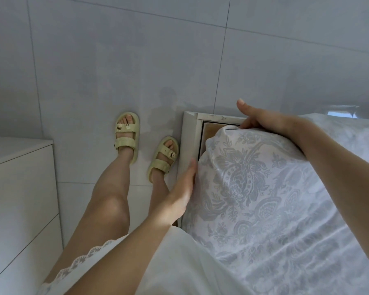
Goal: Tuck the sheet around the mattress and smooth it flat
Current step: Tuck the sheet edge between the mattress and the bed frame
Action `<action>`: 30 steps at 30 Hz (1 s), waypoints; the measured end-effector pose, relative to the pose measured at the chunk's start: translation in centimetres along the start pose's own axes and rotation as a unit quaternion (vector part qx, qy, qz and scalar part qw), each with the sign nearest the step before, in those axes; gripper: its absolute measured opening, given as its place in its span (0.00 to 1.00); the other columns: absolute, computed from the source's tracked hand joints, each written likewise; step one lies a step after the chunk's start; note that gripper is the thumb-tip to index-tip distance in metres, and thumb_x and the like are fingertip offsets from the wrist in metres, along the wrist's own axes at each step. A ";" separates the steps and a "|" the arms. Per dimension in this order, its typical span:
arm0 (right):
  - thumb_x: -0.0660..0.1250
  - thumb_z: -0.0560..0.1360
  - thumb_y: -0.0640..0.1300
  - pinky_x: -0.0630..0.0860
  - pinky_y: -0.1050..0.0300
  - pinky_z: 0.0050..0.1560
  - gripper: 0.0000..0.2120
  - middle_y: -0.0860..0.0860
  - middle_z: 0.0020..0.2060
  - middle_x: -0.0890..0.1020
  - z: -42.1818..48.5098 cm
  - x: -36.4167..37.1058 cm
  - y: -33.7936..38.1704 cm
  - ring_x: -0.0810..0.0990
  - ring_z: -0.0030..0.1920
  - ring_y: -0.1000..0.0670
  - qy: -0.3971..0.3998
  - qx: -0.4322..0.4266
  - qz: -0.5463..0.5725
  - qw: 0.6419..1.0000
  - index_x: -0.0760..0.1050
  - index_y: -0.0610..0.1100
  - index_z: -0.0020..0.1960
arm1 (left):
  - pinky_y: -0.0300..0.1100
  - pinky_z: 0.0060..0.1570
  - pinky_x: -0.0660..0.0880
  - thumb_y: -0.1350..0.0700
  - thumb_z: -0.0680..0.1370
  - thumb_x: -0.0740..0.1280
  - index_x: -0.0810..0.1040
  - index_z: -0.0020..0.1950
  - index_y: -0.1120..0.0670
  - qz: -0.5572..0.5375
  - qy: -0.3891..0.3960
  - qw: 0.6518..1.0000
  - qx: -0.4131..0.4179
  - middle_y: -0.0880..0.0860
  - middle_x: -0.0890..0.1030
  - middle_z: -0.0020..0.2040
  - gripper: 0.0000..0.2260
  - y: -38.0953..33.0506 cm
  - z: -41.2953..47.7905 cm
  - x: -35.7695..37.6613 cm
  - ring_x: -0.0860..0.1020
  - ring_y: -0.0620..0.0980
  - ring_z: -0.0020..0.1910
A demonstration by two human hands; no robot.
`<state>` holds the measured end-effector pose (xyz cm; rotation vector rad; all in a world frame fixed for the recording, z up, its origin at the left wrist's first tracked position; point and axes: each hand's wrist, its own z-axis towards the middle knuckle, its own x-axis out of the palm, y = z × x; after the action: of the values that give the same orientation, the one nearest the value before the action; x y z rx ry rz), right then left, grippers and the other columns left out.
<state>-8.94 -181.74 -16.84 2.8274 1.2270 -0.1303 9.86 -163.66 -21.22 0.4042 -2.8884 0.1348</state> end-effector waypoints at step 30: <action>0.47 0.78 0.55 0.63 0.58 0.53 0.26 0.52 0.44 0.85 -0.5 2.6 -7.3 0.80 0.48 0.49 -0.441 -0.293 -0.153 0.834 0.81 0.46 0.47 | 0.47 0.36 0.71 0.48 0.79 0.50 0.77 0.38 0.58 0.662 -0.079 0.555 0.497 0.55 0.79 0.35 0.22 -11.0 1.3 7.0 0.77 0.56 0.35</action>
<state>-12.44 -174.82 -16.75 1.6646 1.1616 -0.8051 6.15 -176.16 -20.22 -1.7529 -2.1143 1.9568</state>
